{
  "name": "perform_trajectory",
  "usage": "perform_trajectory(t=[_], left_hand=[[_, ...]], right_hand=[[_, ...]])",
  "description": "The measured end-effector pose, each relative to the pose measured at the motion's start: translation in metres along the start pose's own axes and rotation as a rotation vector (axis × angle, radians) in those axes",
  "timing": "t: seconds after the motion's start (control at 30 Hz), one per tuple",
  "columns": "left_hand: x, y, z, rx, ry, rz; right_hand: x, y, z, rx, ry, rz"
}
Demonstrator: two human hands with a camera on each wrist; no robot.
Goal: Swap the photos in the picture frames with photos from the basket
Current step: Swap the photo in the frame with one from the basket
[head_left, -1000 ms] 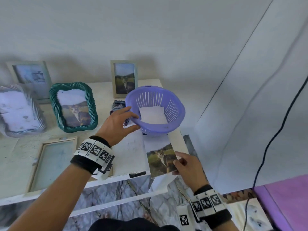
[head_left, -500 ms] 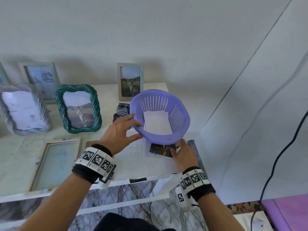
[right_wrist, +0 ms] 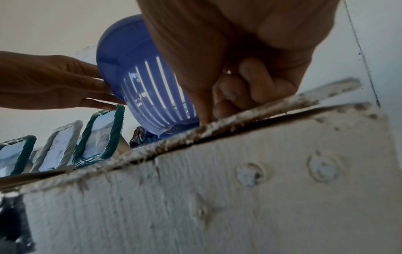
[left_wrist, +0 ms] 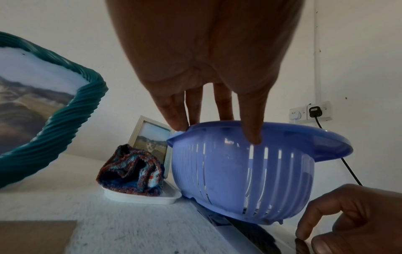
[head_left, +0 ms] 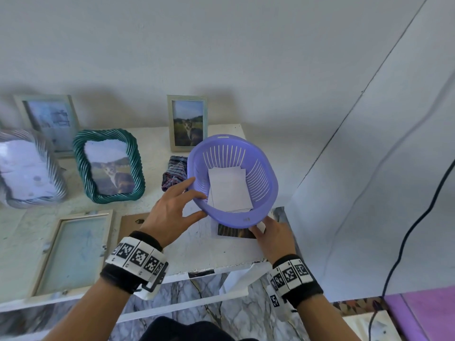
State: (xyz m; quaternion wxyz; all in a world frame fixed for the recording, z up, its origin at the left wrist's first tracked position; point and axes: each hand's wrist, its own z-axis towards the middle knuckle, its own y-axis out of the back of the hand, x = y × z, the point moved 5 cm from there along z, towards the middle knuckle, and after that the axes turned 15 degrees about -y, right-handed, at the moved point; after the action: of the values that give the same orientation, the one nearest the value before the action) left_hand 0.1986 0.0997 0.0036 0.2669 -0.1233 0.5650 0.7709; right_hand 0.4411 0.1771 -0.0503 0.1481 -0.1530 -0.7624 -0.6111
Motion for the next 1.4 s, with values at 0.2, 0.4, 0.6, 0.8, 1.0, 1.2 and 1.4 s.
perform_trajectory(t=[0.2, 0.4, 0.6, 0.8, 1.0, 1.2, 1.4], left_hand=[[0.002, 0.0, -0.001, 0.01, -0.005, -0.003], [0.001, -0.009, -0.012, 0.0, -0.025, -0.014], [-0.002, -0.01, -0.013, -0.009, -0.054, -0.033], [-0.006, -0.009, -0.015, 0.003, -0.031, -0.022], [-0.006, -0.009, -0.014, 0.008, -0.022, -0.027], [-0.007, -0.011, -0.015, 0.025, -0.014, -0.019], [-0.006, -0.012, -0.014, 0.031, -0.008, -0.005]], right_hand=[[0.001, -0.008, 0.002, 0.021, 0.021, -0.005], [-0.02, 0.03, 0.012, -0.067, -0.01, 0.2], [0.019, 0.119, 0.03, -0.298, 0.205, 0.105], [0.126, 0.126, 0.048, -0.064, 0.494, -0.251], [0.186, 0.055, 0.085, 0.171, 0.519, -0.663], [0.185, 0.003, 0.117, 0.177, 0.479, -0.935], [0.179, 0.001, 0.113, 0.095, 0.5, -1.004]])
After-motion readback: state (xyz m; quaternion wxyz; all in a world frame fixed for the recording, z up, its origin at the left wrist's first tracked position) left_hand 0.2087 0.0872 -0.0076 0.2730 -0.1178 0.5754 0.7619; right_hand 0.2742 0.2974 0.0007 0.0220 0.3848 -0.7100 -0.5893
